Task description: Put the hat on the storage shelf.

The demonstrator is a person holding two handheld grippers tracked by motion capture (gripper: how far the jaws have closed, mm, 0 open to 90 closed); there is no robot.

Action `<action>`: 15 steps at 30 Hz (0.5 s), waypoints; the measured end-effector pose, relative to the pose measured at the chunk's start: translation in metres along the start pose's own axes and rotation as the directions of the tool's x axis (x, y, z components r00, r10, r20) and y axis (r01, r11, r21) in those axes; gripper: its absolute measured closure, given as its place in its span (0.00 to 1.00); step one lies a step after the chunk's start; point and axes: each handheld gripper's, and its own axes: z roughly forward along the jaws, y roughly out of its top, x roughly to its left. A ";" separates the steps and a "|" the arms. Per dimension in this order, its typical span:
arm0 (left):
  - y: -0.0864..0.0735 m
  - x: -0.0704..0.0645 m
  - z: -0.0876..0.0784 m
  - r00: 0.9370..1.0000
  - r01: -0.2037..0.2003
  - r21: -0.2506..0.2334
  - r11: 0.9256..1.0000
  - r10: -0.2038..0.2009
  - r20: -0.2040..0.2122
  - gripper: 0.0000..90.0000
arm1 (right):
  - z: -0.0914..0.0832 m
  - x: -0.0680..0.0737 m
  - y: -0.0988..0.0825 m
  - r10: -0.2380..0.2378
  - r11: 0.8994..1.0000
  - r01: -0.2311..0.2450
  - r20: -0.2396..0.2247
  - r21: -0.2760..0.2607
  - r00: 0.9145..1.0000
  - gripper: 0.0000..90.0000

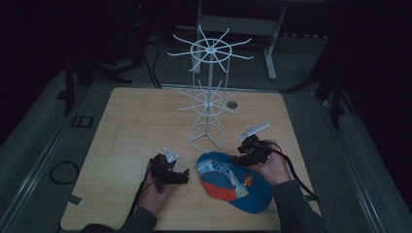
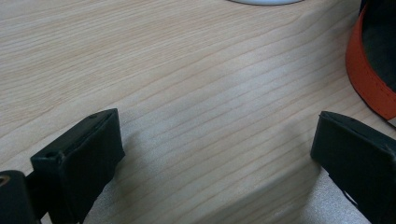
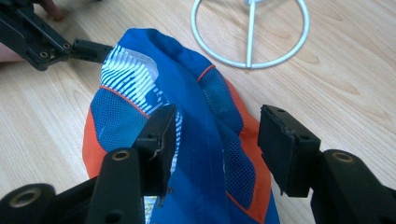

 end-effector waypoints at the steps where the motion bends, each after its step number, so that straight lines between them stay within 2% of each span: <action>1: 0.000 0.000 0.000 1.000 0.000 -0.001 1.000 0.000 0.000 0.03 | 0.001 0.000 0.000 -0.001 1.000 0.001 -0.002 0.005 1.000 0.51; 4: 0.000 0.000 0.000 1.000 -0.001 -0.001 1.000 0.001 -0.001 0.03 | 0.004 0.000 0.002 -0.004 1.000 0.004 -0.013 0.014 1.000 0.49; 15: 0.000 0.000 0.000 1.000 -0.001 -0.003 1.000 0.001 -0.002 0.03 | 0.019 0.009 0.014 -0.060 0.995 0.062 -0.040 0.072 0.997 0.45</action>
